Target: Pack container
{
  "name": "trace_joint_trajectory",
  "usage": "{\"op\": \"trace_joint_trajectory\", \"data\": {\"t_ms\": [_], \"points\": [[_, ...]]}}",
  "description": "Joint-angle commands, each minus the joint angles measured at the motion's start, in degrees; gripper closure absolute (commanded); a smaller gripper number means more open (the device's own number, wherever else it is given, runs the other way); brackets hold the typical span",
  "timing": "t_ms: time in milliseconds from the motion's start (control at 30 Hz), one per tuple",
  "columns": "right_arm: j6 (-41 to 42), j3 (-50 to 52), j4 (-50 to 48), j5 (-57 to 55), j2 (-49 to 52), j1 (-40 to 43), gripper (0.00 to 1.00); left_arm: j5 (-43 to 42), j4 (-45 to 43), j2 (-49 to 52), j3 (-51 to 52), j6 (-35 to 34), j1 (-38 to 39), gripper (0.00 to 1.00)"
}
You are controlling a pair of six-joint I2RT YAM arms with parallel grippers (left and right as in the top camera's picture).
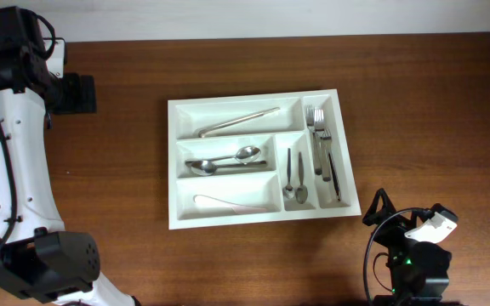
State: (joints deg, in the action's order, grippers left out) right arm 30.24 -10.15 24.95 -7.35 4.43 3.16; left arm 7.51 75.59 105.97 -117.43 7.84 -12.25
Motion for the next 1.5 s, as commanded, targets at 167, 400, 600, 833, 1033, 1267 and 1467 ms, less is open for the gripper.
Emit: {"op": "trace_joint_trajectory", "data": {"t_ms": [167,400,600,833,1033,1267,1467], "points": [[0.5,2.9,-0.3,0.7,-2.9,-0.5,0.01,-0.2,-0.1,0.6,0.2,-0.7,-0.3,0.01],[0.5,3.0,-0.4,1.0,-4.2,-0.5,0.01,-0.2,-0.1,0.6,0.2,-0.7,-0.3,0.01],[0.5,3.0,-0.4,0.9,-4.2,-0.5,0.01,-0.2,-0.1,0.6,0.2,-0.7,-0.3,0.01],[0.5,3.0,-0.3,0.9,-4.2,-0.5,0.01,-0.2,-0.1,0.6,0.2,-0.7,-0.3,0.01],[0.5,3.0,-0.3,0.9,-4.2,-0.5,0.01,-0.2,-0.1,0.6,0.2,-0.7,-0.3,0.01],[0.5,3.0,-0.3,0.9,-4.2,-0.5,0.01,-0.2,-0.1,0.6,0.2,-0.7,-0.3,0.01],[0.5,3.0,-0.3,0.9,-4.2,-0.5,0.01,-0.2,-0.1,0.6,0.2,-0.7,-0.3,0.01]]}}
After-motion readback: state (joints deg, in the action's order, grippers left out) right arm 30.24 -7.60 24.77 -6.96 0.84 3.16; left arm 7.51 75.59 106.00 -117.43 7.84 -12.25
